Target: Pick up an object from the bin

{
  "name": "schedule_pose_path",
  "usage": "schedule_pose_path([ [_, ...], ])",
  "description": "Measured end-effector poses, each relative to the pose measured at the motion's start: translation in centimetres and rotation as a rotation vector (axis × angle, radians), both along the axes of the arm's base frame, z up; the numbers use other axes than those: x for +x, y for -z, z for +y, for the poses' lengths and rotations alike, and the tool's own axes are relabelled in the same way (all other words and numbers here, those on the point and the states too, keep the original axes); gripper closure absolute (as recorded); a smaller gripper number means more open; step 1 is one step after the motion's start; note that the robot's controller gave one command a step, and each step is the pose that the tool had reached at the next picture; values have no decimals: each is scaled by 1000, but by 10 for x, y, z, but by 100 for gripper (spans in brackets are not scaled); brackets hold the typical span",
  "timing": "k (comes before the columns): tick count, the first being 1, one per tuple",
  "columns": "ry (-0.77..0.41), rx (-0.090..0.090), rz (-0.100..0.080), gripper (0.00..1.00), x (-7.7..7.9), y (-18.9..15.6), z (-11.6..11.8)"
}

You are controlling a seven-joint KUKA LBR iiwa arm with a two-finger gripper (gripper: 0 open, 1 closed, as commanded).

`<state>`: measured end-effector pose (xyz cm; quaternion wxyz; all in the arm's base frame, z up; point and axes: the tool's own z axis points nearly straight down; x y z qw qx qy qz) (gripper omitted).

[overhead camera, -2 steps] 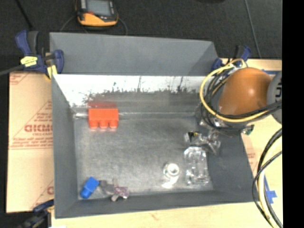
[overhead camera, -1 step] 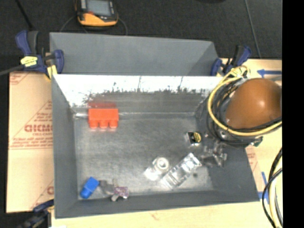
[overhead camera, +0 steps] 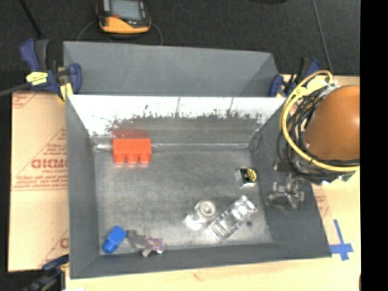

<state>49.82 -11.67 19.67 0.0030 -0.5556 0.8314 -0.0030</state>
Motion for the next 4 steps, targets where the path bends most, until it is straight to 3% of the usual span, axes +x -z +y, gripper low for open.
schedule_pose_path([
  [1, 71, 2, -2, 100, 10, -68, 34],
  [2, 69, 5, 13, 100, 10, 36, 38],
  [3, 39, 4, 13, 100, -24, 64, 55],
  [4, 39, 2, 6, 0, -21, 62, 53],
])
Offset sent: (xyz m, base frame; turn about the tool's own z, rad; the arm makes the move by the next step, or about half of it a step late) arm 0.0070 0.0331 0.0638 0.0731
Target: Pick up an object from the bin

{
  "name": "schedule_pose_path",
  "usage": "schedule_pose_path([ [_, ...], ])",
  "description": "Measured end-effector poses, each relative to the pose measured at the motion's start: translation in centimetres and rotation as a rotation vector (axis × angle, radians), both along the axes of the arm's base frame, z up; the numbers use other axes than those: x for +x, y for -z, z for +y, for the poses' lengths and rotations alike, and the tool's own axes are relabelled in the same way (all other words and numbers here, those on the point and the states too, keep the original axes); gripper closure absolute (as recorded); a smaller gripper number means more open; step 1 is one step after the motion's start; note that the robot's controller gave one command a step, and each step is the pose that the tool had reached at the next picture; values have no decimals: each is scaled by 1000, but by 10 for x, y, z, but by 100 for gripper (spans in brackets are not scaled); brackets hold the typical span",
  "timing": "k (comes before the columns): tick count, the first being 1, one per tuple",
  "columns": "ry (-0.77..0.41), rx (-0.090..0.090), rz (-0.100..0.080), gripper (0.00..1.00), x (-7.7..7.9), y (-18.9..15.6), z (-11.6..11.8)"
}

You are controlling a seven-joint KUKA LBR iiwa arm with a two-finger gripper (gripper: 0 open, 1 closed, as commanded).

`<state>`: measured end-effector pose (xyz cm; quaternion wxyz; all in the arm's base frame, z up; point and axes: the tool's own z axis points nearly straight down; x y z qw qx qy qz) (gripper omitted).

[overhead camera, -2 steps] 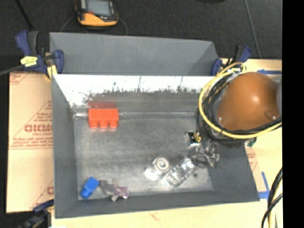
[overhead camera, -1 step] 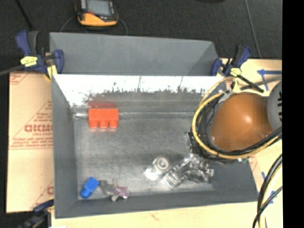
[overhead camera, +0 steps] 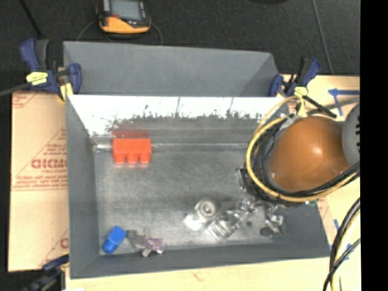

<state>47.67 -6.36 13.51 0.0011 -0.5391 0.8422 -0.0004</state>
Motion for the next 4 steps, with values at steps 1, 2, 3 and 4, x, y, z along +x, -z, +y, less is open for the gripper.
schedule_pose_path([
  [1, 110, 2, 0, 0, 51, 51, 1],
  [2, 108, 1, -4, 100, 51, 48, 0],
  [3, 97, 0, -7, 100, 49, -52, 11],
  [4, 103, 2, 2, 100, 39, -109, 7],
])
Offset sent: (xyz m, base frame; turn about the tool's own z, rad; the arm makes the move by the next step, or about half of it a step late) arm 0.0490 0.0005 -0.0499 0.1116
